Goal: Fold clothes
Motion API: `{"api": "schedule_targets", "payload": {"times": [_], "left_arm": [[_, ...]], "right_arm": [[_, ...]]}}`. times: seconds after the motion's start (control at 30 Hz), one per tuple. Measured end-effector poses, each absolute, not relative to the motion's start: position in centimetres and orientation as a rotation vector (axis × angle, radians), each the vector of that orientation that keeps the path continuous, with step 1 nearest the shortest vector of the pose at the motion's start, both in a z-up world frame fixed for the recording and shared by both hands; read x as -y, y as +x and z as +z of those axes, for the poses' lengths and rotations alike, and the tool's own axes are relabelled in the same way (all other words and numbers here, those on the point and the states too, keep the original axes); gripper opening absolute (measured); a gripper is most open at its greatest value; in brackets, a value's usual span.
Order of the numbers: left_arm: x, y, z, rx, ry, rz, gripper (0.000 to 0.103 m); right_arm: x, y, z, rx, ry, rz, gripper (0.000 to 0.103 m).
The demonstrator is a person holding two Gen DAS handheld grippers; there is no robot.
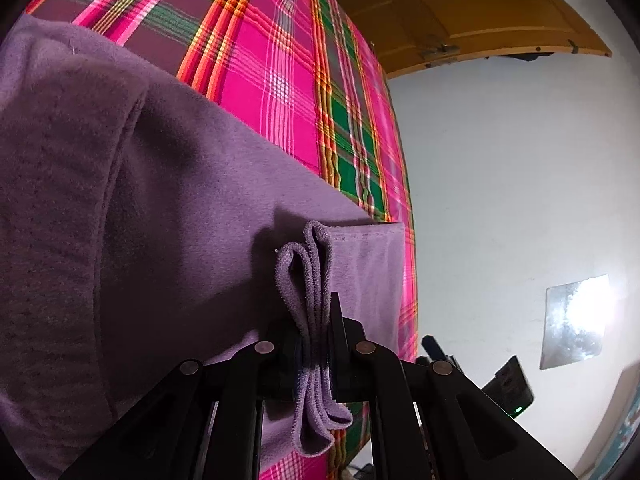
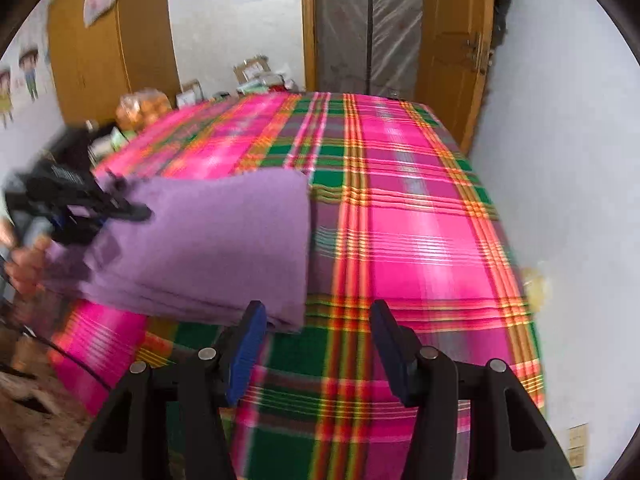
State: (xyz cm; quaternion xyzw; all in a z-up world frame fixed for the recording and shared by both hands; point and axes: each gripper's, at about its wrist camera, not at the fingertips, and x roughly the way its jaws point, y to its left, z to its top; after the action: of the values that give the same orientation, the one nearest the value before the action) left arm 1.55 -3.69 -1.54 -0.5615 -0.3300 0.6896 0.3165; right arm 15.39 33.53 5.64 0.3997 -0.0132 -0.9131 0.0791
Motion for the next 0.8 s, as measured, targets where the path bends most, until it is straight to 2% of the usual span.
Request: {"api": "schedule_targets", "payload": {"times": [0.03,0.17,0.27,0.47,0.53,0.8], "left_arm": [[3.8,1.6,-1.3,0.863,-1.478,1.828,0.009],[4.0,1.9,-0.4,0.838,-1.478,1.879,0.010],[4.2,2.1,0.2,0.818,-1.477,1.916,0.014],[5.8,2.7,2.5,0.808,-1.382,2.009,0.014],[6.5,3.1,2.9,0.802,-1.360,2.019,0.017],[7.6,4.6,2.5,0.793,-1.369,2.055,0.018]], "right_arm": [[-33.6,15.2,5.6,0.079,1.189,-2.735,0.054],[-32.8,13.9,4.6,0.146,1.192,-2.717,0.041],[-31.9,13.1,3.5,0.132,1.223,-2.694,0.038],[-30.2,12.6,4.2,0.128,1.170,-2.682,0.038],[-28.4,11.8,4.3,0.088,1.153,-2.627,0.038],[-20.2,10.4,3.2,-0.042,1.091,-2.394,0.038]]}}
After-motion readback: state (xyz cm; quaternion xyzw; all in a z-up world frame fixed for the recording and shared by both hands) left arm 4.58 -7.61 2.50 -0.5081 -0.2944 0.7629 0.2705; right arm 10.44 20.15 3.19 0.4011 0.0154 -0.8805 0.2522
